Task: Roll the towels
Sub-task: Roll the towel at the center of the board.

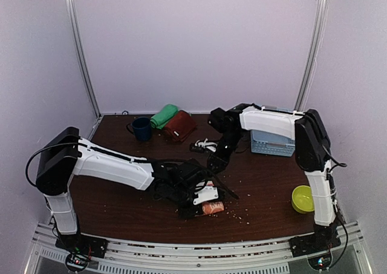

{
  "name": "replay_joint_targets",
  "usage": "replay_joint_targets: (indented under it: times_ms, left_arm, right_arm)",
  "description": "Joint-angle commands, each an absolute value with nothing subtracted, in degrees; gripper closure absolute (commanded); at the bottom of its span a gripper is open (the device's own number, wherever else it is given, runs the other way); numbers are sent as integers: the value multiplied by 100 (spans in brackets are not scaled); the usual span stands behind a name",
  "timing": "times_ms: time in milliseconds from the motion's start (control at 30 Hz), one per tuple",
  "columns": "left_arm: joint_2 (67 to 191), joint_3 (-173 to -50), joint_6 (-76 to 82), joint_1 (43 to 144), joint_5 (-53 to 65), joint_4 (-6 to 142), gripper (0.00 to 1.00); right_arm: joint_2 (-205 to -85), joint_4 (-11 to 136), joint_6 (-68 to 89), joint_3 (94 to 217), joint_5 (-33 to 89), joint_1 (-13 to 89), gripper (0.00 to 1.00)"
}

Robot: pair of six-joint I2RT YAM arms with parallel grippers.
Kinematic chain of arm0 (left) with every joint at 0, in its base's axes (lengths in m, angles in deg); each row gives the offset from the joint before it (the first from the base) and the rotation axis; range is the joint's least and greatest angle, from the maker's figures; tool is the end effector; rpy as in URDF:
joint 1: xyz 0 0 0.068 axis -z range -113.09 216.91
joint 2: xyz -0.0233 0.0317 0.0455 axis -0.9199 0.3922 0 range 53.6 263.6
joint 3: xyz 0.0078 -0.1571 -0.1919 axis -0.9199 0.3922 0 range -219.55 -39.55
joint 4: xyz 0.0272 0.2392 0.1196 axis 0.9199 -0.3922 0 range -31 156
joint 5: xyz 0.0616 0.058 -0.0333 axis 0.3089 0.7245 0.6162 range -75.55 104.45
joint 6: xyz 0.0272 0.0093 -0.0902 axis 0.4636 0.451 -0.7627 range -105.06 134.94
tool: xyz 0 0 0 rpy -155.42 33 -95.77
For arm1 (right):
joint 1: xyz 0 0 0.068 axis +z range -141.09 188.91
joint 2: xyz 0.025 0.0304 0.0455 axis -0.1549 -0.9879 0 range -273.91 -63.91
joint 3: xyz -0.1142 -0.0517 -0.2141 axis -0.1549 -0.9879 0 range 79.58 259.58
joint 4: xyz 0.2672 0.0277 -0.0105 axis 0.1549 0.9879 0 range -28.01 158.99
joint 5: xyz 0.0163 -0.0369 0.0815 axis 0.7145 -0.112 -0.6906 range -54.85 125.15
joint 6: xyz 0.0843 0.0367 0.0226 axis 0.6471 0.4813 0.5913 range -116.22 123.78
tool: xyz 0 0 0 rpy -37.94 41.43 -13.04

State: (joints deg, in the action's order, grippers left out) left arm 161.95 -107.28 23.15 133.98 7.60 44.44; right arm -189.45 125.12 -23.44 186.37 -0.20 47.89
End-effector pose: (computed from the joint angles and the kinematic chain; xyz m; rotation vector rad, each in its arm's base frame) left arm 0.1465 -0.3727 0.0802 1.7039 2.1430 -0.4758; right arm 0.3090 0.3138 0.1407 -1.6495 2.4093 0.9464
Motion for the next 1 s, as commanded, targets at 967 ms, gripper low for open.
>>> replay_joint_targets:
  times_ms: [967]
  left_arm:
    - [18631, -11857, 1041, 11734, -4109, 3769, 88]
  right_arm:
    - [-15022, 9507, -3709, 14111, 2467, 6840, 49]
